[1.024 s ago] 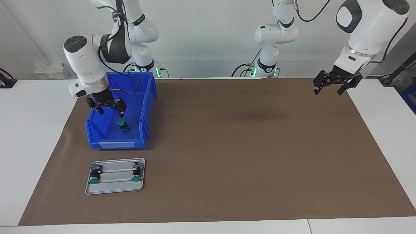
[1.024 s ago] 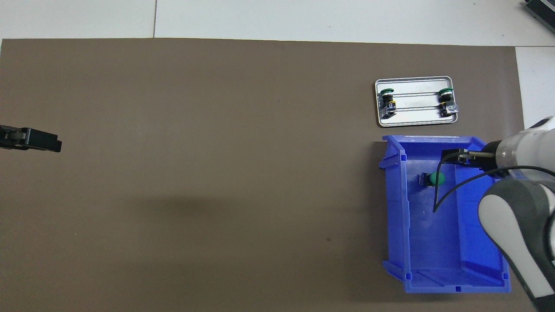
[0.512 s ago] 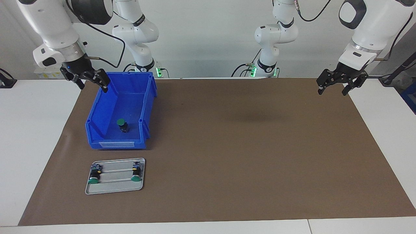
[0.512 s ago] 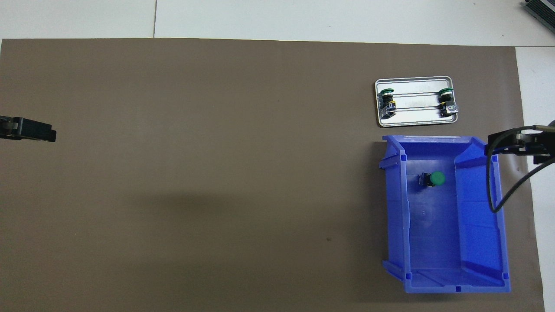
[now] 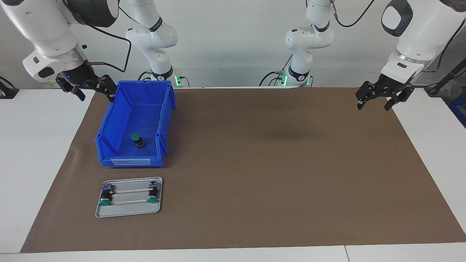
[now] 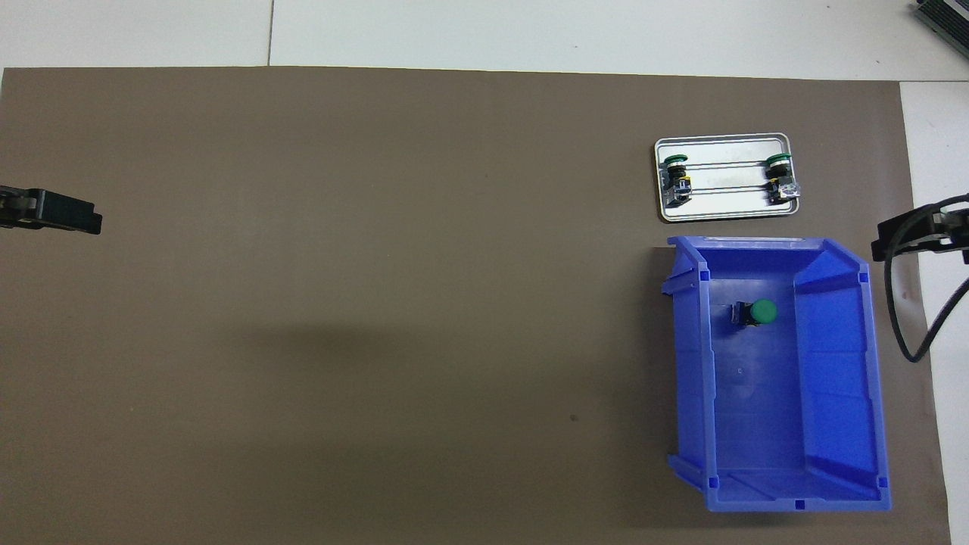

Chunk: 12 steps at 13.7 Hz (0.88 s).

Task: Place and press button with both arms
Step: 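Raise the right gripper up and out of the blue bin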

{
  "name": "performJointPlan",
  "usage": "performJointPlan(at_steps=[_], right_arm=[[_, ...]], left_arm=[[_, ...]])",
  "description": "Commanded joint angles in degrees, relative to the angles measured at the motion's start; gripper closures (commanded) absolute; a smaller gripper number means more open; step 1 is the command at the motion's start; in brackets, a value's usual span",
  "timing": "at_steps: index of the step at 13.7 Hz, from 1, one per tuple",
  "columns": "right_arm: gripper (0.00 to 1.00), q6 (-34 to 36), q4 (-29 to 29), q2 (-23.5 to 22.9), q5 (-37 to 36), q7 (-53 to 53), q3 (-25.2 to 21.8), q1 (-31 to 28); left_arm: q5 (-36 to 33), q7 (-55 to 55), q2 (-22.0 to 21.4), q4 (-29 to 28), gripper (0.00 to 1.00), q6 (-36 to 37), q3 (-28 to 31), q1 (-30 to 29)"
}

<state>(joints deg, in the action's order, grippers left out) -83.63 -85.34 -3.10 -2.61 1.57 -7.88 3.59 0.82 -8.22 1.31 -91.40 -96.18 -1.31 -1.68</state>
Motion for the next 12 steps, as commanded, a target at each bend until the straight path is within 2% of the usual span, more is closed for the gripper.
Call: performJointPlan(at_steps=[1, 5, 12], right_arm=[[0.01, -0.3, 0.5, 0.2, -1.1, 1.7, 0.6, -0.5], [0.01, -0.6, 0.3, 0.6, -0.9, 1.9, 0.8, -0.5], [0.01, -1.5, -0.8, 1.1, -1.1, 5.3, 0.8, -0.6]], left_arm=[[-0.4, -0.4, 0.8, 1.6, 0.00, 2.0, 0.3, 0.5], [-0.3, -0.4, -0.7, -1.4, 0.00, 2.0, 0.3, 0.5], [-0.3, -0.3, -1.8, -2.7, 0.00, 3.1, 0.3, 0.3]])
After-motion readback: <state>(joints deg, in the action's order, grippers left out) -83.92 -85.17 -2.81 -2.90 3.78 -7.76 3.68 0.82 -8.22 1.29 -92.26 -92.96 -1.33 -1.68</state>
